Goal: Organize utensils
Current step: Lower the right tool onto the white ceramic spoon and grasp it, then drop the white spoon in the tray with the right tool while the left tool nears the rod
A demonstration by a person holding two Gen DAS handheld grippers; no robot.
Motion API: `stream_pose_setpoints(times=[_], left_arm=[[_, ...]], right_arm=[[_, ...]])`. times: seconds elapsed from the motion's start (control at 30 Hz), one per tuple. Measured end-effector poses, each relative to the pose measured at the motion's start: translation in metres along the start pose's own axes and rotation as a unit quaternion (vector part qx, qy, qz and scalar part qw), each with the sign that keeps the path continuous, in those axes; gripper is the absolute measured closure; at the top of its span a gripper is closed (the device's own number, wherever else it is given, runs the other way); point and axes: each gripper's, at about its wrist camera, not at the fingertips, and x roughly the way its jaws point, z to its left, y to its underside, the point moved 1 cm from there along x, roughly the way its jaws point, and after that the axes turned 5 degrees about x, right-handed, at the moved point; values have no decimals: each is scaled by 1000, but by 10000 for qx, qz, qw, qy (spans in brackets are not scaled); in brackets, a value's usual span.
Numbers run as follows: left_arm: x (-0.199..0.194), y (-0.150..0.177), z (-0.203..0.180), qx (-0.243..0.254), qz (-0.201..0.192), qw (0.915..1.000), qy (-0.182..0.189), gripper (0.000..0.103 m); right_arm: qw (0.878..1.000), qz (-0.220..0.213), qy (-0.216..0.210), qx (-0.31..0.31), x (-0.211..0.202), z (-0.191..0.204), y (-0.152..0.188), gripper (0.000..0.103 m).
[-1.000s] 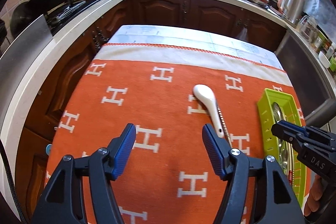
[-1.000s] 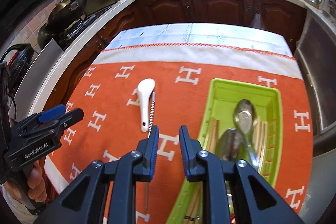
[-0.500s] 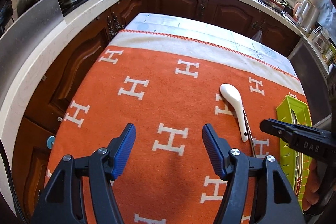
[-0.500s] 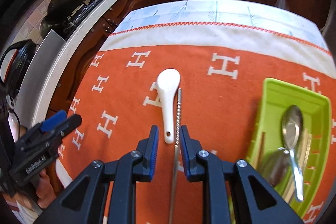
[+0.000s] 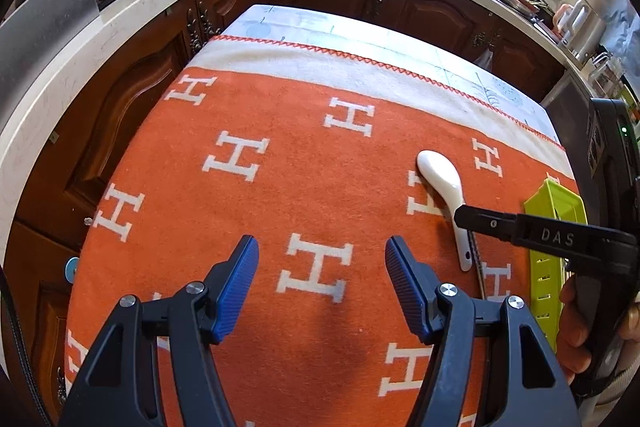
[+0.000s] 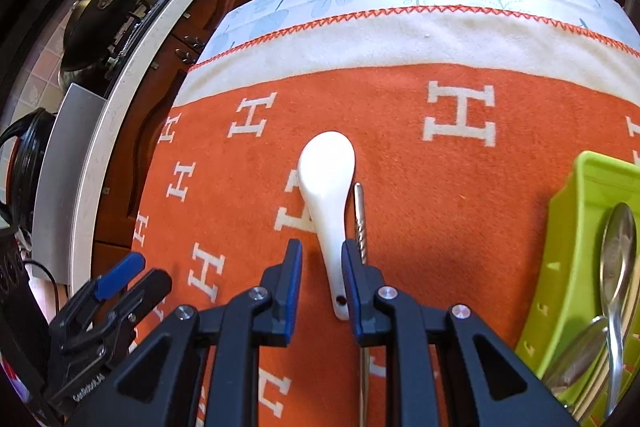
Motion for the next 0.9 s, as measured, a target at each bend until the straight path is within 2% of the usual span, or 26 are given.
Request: stream_pose_setpoints(times=[0.33,0.53,0.6,0.67,0.9], left_arm=[[9,1,19,-186,117,9997,107,39],[11,2,22,-175,136,9997,109,39],[11,2,22,-179,139,9997,114,39],[11,2,23,-183,152,9996,124,39],[13,4,18,-139,202,9996,143,39]], right_arm=[[10000,-24,22,-26,14,3,-10,82],[9988,-53,169,-446,15,17,-8,82],[9972,-181,300,-661,13,23,-6,83],[9949,-274,452,-860,14,29,-4,89],[9873,-593,766,-1261,14,43,5,91]])
